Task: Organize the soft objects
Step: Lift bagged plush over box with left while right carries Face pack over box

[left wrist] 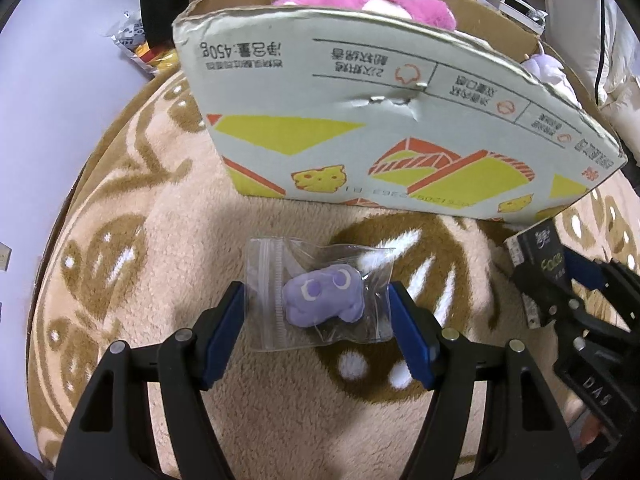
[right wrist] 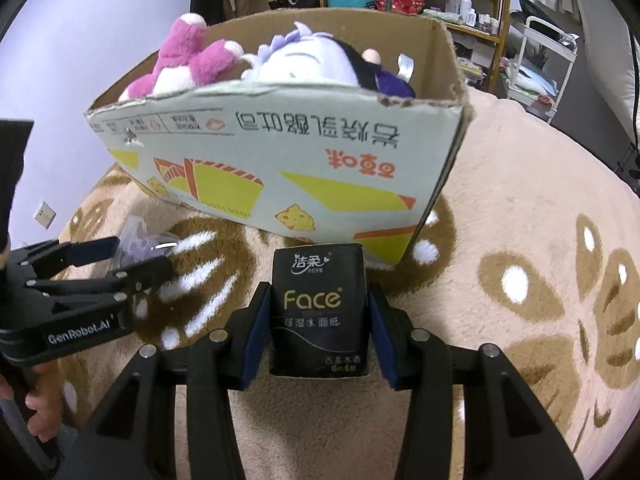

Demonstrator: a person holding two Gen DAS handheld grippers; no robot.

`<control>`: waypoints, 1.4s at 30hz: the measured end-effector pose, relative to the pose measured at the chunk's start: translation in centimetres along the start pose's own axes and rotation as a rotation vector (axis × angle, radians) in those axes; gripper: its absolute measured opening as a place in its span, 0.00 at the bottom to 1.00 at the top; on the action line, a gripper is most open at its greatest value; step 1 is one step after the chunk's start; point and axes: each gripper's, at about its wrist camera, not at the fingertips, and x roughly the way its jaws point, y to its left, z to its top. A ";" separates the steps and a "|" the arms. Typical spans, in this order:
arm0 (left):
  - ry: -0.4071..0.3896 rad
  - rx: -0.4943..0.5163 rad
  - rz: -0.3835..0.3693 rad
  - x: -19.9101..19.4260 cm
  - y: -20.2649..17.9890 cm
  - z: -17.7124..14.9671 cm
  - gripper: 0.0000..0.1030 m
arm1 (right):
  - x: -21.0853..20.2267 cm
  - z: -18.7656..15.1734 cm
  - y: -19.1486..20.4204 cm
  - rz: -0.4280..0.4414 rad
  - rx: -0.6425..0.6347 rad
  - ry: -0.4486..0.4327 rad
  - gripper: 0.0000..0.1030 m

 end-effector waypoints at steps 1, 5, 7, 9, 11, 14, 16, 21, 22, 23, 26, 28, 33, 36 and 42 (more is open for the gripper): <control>-0.001 0.001 0.004 -0.2 0.0 -0.2 0.68 | -0.2 0.0 -0.1 0.001 0.002 -0.004 0.48; -0.022 0.000 0.007 -1.1 -0.5 -0.5 0.68 | -0.7 -0.1 0.5 0.003 0.007 -0.021 0.48; -0.034 -0.001 0.009 -1.7 -0.6 -0.8 0.68 | -0.9 -0.1 0.6 0.005 0.007 -0.027 0.48; -0.036 0.000 0.009 -2.0 -0.9 -1.1 0.67 | -1.1 -0.2 0.6 0.010 0.014 -0.035 0.48; -0.032 0.001 0.001 -2.3 -1.4 -1.0 0.67 | -1.5 -0.1 0.4 0.012 0.018 -0.043 0.48; -0.044 -0.001 0.006 -2.8 -1.6 -1.1 0.66 | -1.9 0.0 0.2 0.013 0.024 -0.055 0.48; -0.057 -0.009 0.006 -3.3 -1.3 -1.1 0.66 | -2.0 0.0 0.2 0.011 0.029 -0.058 0.48; -0.103 -0.033 -0.048 -4.9 -0.6 -1.2 0.66 | -2.7 -0.1 0.0 0.005 0.037 -0.070 0.48; -0.120 -0.034 -0.051 -5.5 -0.7 -1.2 0.66 | -2.9 -0.1 0.0 0.004 0.037 -0.076 0.48; -0.139 -0.035 -0.053 -6.0 -0.7 -1.2 0.66 | -3.2 -0.1 -0.1 0.003 0.038 -0.082 0.48; -0.196 -0.035 -0.041 -7.9 -0.8 -1.3 0.67 | -4.0 0.1 0.0 0.003 0.043 -0.108 0.48; -0.242 -0.032 -0.019 -9.1 -0.8 -1.4 0.67 | -4.7 0.2 0.0 0.006 0.041 -0.127 0.48; -0.373 -0.018 0.003 -12.3 -1.2 -1.5 0.67 | -6.4 0.4 0.3 0.015 0.035 -0.169 0.48; -0.446 -0.003 0.006 -13.9 -1.5 -1.4 0.67 | -7.2 0.6 0.3 0.023 0.035 -0.193 0.48; -0.531 0.017 -0.002 -15.7 -2.1 -0.7 0.67 | -9.0 1.4 0.7 0.036 0.017 -0.257 0.48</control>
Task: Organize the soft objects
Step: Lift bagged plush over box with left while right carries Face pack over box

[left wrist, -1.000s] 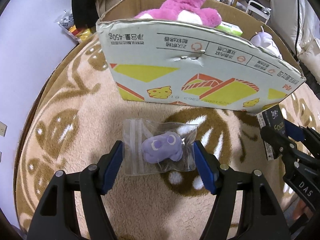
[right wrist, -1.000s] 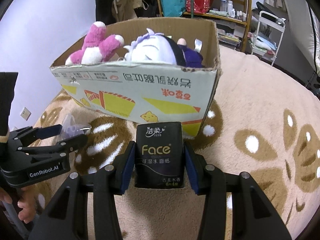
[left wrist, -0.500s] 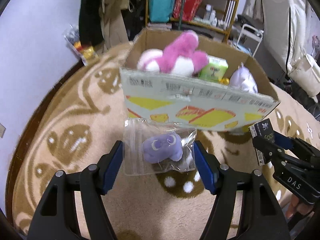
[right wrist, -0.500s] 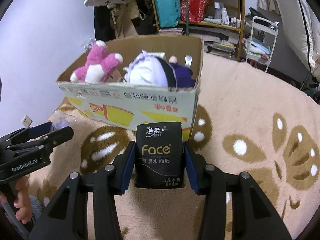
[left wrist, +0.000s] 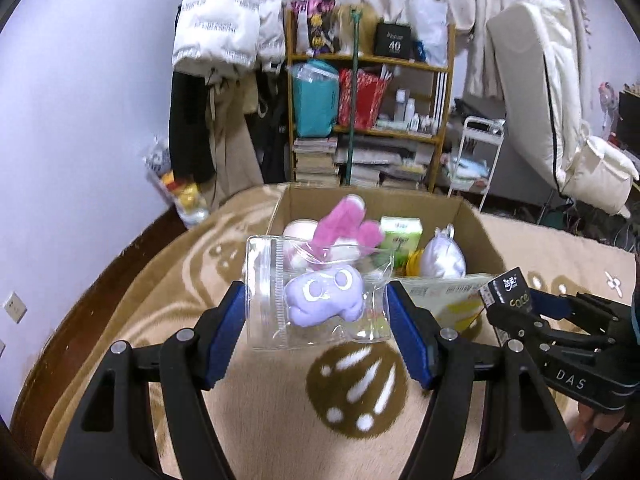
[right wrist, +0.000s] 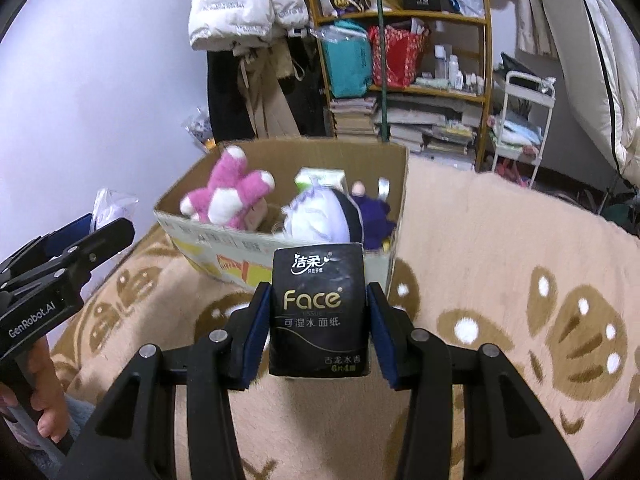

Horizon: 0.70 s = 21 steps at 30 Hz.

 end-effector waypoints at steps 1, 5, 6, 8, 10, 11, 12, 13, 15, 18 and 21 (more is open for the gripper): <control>-0.012 0.002 -0.002 0.0 -0.1 0.4 0.67 | -0.1 0.3 0.0 0.002 -0.001 -0.008 0.48; -0.036 0.014 0.000 1.0 -0.3 1.7 0.67 | -0.2 1.7 -0.1 0.003 -0.008 -0.046 0.48; -0.043 0.024 0.010 1.4 -0.5 2.1 0.67 | -0.1 2.1 0.0 0.001 -0.014 -0.054 0.48; -0.048 0.040 0.015 1.9 -0.6 2.5 0.67 | 0.2 2.9 0.0 -0.003 -0.031 -0.069 0.48; -0.056 0.067 0.021 2.6 -0.8 2.9 0.67 | 0.7 4.1 0.3 -0.010 -0.063 -0.080 0.48; -0.061 0.081 0.025 2.9 -0.9 3.1 0.67 | 0.8 4.5 0.4 -0.012 -0.072 -0.086 0.48; -0.063 0.099 0.031 3.3 -1.0 3.3 0.67 | 0.9 5.0 0.5 -0.011 -0.082 -0.096 0.48; -0.061 0.105 0.034 3.7 -1.0 3.5 0.67 | 1.0 5.3 0.7 -0.007 -0.088 -0.103 0.48; -0.052 0.100 0.031 4.7 -0.8 3.8 0.67 | 1.5 6.0 0.7 0.006 -0.096 -0.112 0.48; -0.043 0.097 0.027 5.7 -0.6 4.1 0.67 | 2.4 6.5 0.5 0.011 -0.104 -0.109 0.48; -0.038 0.109 0.033 6.6 -0.4 4.0 0.67 | 3.4 6.9 0.4 0.013 -0.114 -0.102 0.48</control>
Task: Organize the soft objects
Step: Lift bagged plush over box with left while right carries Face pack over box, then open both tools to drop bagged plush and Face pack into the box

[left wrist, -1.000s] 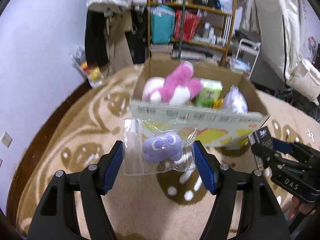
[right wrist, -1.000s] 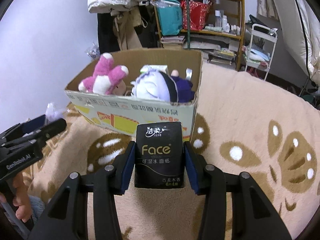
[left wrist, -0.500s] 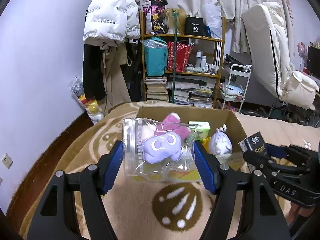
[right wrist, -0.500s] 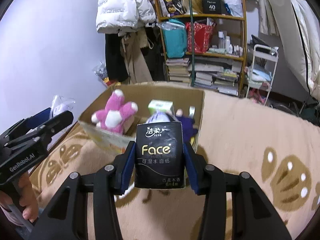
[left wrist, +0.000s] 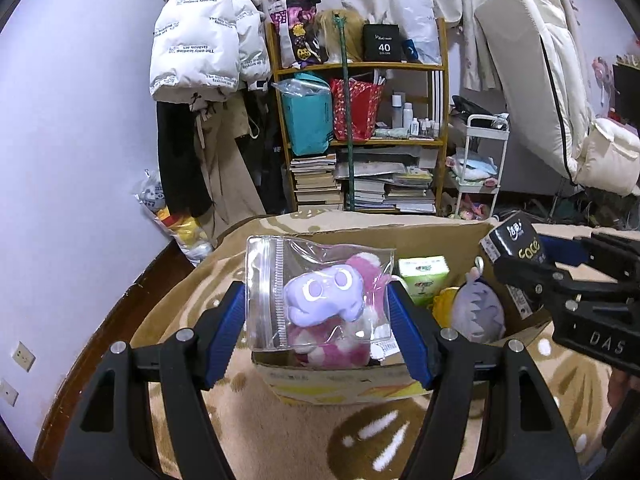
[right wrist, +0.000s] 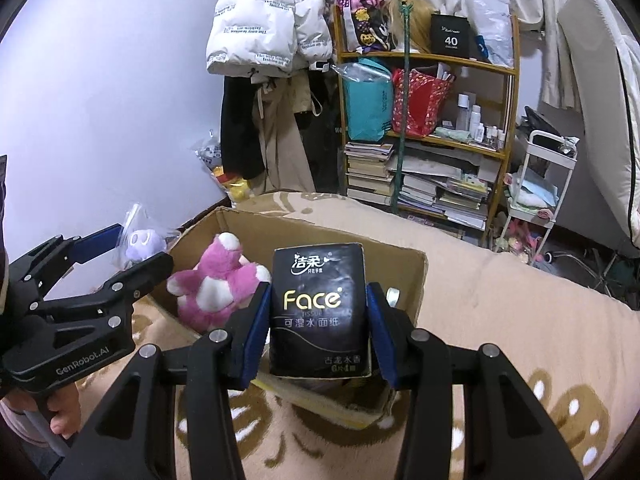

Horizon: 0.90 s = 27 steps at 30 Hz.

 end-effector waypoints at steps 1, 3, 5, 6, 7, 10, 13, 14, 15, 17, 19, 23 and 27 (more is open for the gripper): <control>0.003 0.006 0.002 0.3 0.0 -0.1 0.67 | 0.3 0.1 0.0 0.000 -0.004 0.001 0.48; 0.004 0.007 0.001 0.7 -0.1 -0.1 0.67 | 0.7 0.3 -0.1 -0.003 -0.010 -0.002 0.48; 0.004 0.003 -0.011 1.0 -0.1 0.0 0.67 | 1.1 0.5 -0.3 0.002 -0.013 -0.008 0.48; 0.000 0.000 -0.015 1.0 -0.1 0.1 0.67 | 1.2 0.6 -0.4 0.003 -0.013 -0.012 0.48; -0.005 -0.005 -0.019 1.0 -0.1 0.2 0.67 | 1.4 0.7 -0.5 0.004 -0.012 -0.016 0.48; -0.018 -0.007 -0.033 1.0 -0.3 0.5 0.68 | 1.9 0.9 -1.2 0.020 0.019 -0.023 0.48; -0.028 0.013 -0.035 1.1 -0.9 0.5 0.68 | 2.3 0.8 -2.0 0.030 0.059 -0.031 0.48; -0.029 0.016 -0.036 1.1 -1.0 0.6 0.68 | 2.4 0.6 -2.1 0.027 0.057 -0.036 0.48; -0.030 0.017 -0.040 1.2 -1.2 0.5 0.68 | 2.5 0.5 -2.2 0.025 0.055 -0.039 0.48; -0.025 0.021 -0.051 1.5 -1.5 0.5 0.68 | 2.7 0.4 -2.4 0.030 0.062 -0.034 0.48; -0.024 0.030 -0.056 1.6 -1.8 0.3 0.70 | 2.8 0.2 -2.8 0.057 0.098 -0.029 0.48; -0.019 0.034 -0.051 1.9 -2.2 0.1 0.71 | 2.7 0.1 -3.4 0.092 0.140 -0.035 0.49; 0.012 0.019 -0.052 2.4 -2.0 0.1 0.72 | 2.4 0.1 -3.9 0.110 0.167 -0.046 0.60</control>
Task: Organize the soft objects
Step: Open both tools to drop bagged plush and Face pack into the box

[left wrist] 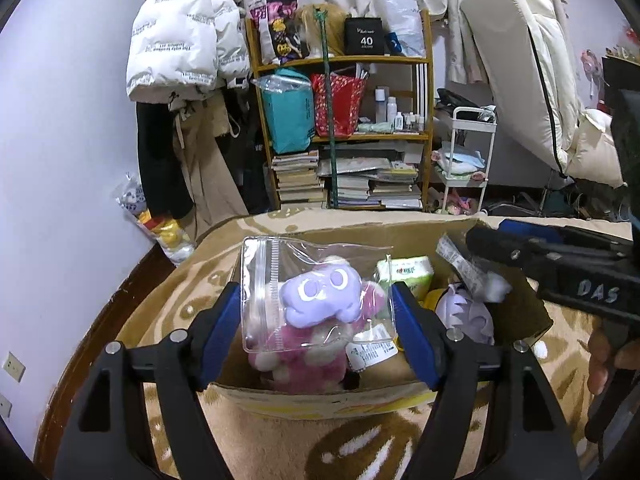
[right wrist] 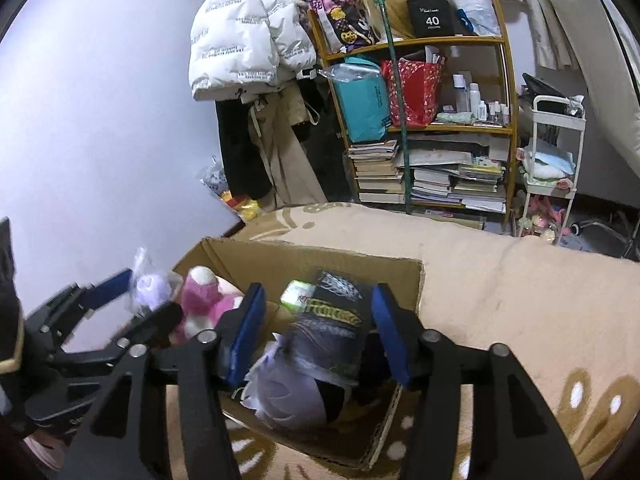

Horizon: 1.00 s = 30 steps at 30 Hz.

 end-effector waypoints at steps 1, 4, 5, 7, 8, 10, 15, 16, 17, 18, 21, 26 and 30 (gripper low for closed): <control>0.005 -0.004 -0.003 0.1 0.1 0.0 0.72 | -0.1 0.0 -0.1 0.003 0.007 -0.004 0.62; 0.002 -0.011 0.006 0.0 0.4 0.0 0.80 | -0.6 0.2 -0.1 -0.006 0.009 -0.017 0.65; -0.002 -0.012 0.006 -0.1 0.5 -0.1 0.83 | -0.8 0.2 -0.2 -0.012 0.009 -0.022 0.66; -0.006 -0.011 0.006 -0.4 0.5 -0.1 0.84 | -1.3 0.3 -0.3 -0.021 0.016 -0.028 0.72; -0.004 -0.010 0.006 -0.5 0.5 -0.1 0.85 | -1.6 0.3 -0.3 -0.024 0.021 -0.032 0.73; -0.002 -0.007 0.016 -0.8 0.6 -0.1 0.88 | -2.1 0.3 -0.3 -0.029 0.022 -0.040 0.76; -0.008 0.005 0.077 -2.0 0.8 -0.4 0.93 | -3.4 0.2 0.3 -0.056 0.002 -0.054 0.83; -0.007 0.007 0.084 -2.2 1.0 -0.4 0.93 | -3.7 0.1 0.4 -0.061 0.000 -0.055 0.85; -0.009 0.008 0.092 -2.6 1.2 -0.4 0.93 | -4.0 0.1 0.5 -0.067 -0.003 -0.057 0.87; -0.015 0.008 0.102 -3.0 1.4 -0.4 0.94 | -4.4 0.0 0.7 -0.076 -0.007 -0.062 0.88; -0.031 0.000 0.115 -4.5 2.2 -0.4 0.94 | -5.7 -0.4 1.0 -0.097 -0.016 -0.078 0.90; -0.045 -0.043 0.115 -6.9 3.5 -0.5 0.94 | -7.8 -0.7 1.4 -0.121 -0.022 -0.108 1.00; -0.060 -0.054 0.124 -8.7 3.7 -0.2 0.95 | -9.8 -0.5 1.7 -0.147 -0.034 -0.140 1.00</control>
